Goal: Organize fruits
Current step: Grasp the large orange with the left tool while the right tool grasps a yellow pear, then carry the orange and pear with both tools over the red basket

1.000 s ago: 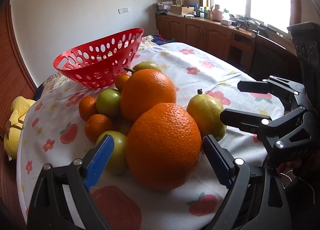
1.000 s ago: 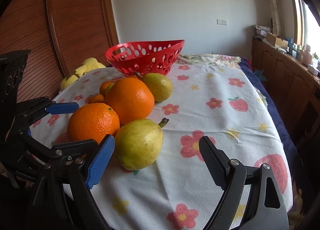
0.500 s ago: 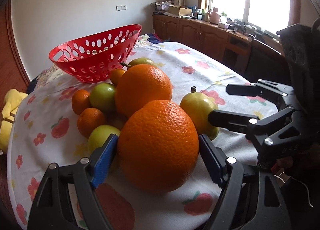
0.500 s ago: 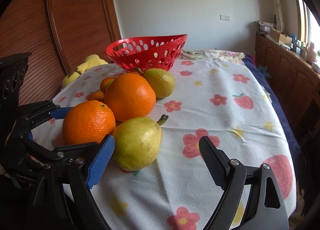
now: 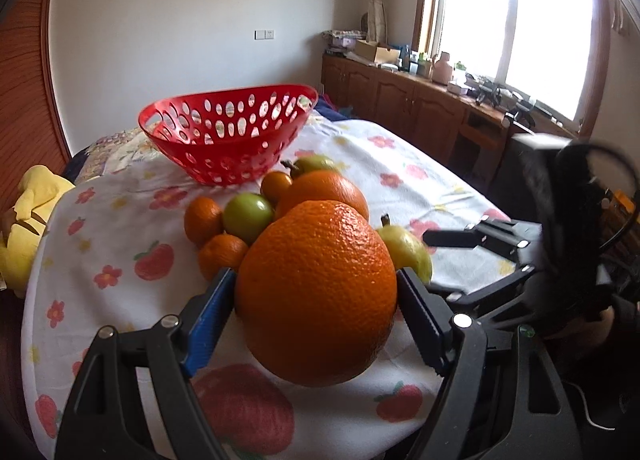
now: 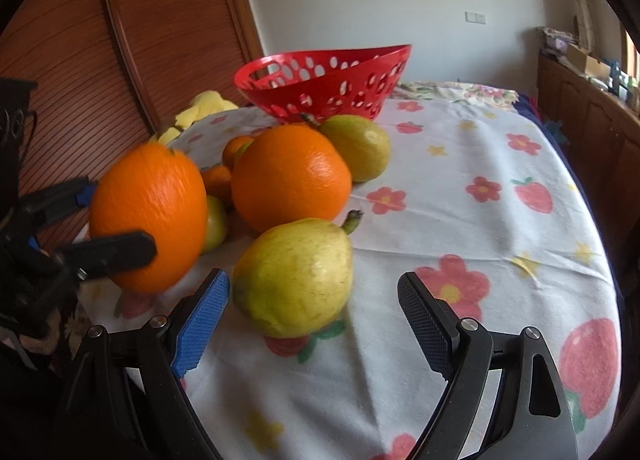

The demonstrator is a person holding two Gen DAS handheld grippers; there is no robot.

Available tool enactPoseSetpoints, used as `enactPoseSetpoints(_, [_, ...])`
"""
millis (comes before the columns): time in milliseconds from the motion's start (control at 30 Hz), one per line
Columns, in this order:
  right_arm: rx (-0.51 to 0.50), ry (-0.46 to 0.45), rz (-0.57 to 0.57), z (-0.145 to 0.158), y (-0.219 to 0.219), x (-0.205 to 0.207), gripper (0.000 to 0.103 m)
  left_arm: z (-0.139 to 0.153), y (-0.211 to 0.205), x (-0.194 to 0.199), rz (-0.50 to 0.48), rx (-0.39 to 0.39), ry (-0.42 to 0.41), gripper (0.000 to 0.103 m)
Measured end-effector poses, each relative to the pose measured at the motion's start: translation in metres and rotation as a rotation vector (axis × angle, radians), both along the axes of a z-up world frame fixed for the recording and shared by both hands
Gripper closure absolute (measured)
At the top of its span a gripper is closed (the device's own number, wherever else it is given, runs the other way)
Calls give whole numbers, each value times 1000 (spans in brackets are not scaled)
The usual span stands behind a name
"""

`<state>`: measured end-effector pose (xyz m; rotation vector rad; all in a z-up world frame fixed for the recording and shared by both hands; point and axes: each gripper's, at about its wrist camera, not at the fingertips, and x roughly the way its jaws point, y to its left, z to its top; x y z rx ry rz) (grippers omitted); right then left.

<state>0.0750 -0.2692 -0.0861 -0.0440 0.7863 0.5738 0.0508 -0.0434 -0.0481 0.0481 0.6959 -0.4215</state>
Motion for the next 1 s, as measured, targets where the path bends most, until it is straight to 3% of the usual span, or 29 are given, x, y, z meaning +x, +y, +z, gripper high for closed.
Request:
enactPoseSetpoints(167, [-16, 25, 27, -8, 12, 7, 18, 10, 6, 0, 3, -16, -18, 24])
enactPoseSetpoints(333, [-24, 29, 36, -11, 15, 8, 34, 19, 14, 4, 16, -27, -30, 24])
enactPoseSetpoints(667, [-41, 17, 21, -6, 8, 1, 35, 34, 34, 13, 68, -20, -62, 24])
enactPoseSetpoints(1000, [-1, -38, 6, 25, -8, 0, 35, 55, 40, 22, 85, -9, -107, 24])
